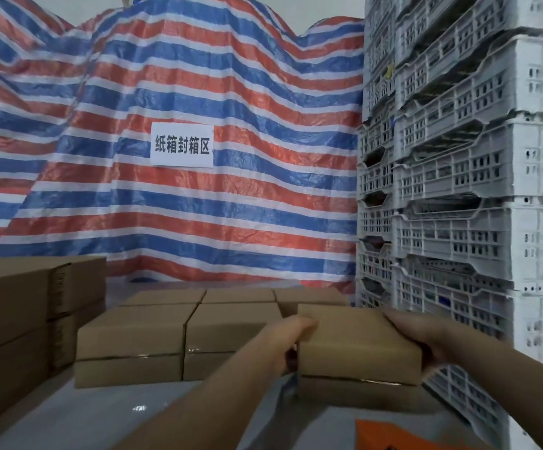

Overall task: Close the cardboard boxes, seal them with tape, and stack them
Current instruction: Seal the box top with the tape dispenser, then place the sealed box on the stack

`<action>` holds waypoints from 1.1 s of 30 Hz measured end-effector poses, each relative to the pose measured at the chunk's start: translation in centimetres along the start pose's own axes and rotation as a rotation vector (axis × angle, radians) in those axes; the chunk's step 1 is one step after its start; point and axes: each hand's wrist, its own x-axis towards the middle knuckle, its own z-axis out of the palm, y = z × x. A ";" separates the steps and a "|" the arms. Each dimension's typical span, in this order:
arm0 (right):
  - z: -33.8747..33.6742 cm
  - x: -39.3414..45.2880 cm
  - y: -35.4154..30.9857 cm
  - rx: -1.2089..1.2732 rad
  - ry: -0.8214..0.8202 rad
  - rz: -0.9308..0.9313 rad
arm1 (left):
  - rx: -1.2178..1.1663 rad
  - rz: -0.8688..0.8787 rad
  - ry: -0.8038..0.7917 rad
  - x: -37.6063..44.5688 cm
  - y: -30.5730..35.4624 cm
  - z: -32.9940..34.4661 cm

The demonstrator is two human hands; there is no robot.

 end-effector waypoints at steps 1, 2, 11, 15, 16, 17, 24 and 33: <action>-0.2 0.6 0.2 0.022 -0.013 0.002 | 0.010 0.012 0.013 0.6 -0.2 0.0; -0.3 1.1 0.4 0.041 -0.022 -0.012 | 0.049 0.039 0.042 1.2 -0.6 0.1; 0.4 1.4 2.4 -0.107 0.039 -0.215 | 1.379 0.896 0.353 0.0 -2.1 -0.4; 1.6 1.7 1.5 -0.157 0.125 -0.276 | 1.596 0.868 0.357 1.9 -1.9 -0.9; 2.1 2.0 1.1 -0.126 0.138 -0.275 | 1.602 0.848 0.369 2.4 -1.8 -1.0; 2.5 2.3 0.7 -0.110 0.150 -0.272 | 1.599 0.824 0.376 2.9 -1.8 -1.1; 4.4 4.6 -0.8 -0.270 0.235 -0.334 | 1.615 0.594 0.410 5.0 -1.3 -1.0; 3.3 -0.2 -3.1 -0.661 0.377 -0.483 | 1.533 0.582 0.390 -0.7 -0.6 -1.9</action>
